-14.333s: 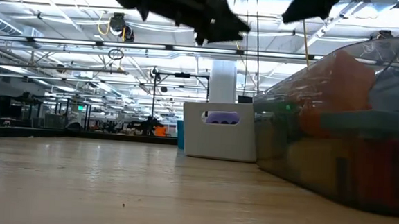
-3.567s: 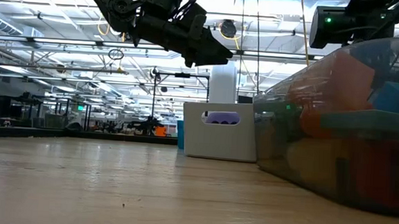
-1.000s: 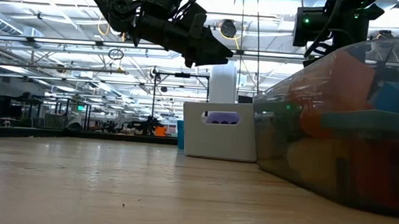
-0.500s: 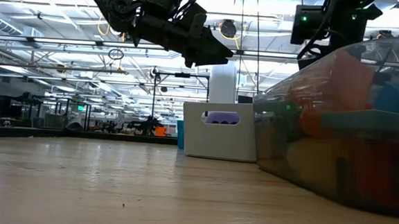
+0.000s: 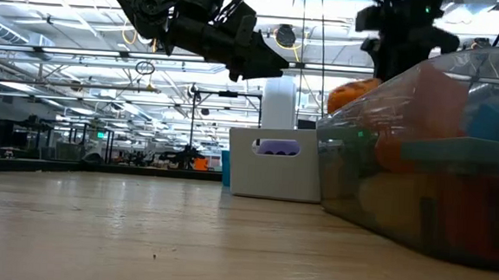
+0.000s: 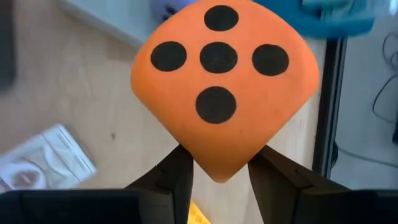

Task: Pick & Place Toys
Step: Put the orange dice into the white bin

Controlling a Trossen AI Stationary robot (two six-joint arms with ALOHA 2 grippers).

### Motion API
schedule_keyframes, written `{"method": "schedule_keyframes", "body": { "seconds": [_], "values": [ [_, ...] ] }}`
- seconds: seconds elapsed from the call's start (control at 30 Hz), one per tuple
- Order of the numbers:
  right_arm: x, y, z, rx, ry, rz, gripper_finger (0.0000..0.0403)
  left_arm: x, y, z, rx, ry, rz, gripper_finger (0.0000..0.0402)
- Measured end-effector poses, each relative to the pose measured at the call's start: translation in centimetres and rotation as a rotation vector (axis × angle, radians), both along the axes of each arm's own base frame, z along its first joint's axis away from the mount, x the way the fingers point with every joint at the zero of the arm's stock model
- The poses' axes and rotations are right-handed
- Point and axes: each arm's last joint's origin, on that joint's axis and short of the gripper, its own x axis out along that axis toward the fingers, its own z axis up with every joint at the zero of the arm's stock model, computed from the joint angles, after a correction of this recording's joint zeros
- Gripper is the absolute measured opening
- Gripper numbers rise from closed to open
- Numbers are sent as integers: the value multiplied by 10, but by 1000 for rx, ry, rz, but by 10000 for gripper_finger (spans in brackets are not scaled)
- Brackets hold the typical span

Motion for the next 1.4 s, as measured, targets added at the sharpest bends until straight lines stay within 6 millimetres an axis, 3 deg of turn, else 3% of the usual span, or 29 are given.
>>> {"method": "schedule_keyframes", "body": {
  "seconds": [0.23,0.47,0.8,1.4],
  "values": [
    [22,22,11,84,-247,89,128,-13,-1,20,26,-3,9,227],
    [46,26,-16,162,-380,177,128,-21,-3,25,18,37,27,227],
    [69,27,-45,243,-357,248,128,-21,-5,24,8,63,23,227],
    [82,26,-75,252,-233,254,128,-22,-8,21,-4,90,17,227]
  ]
}}
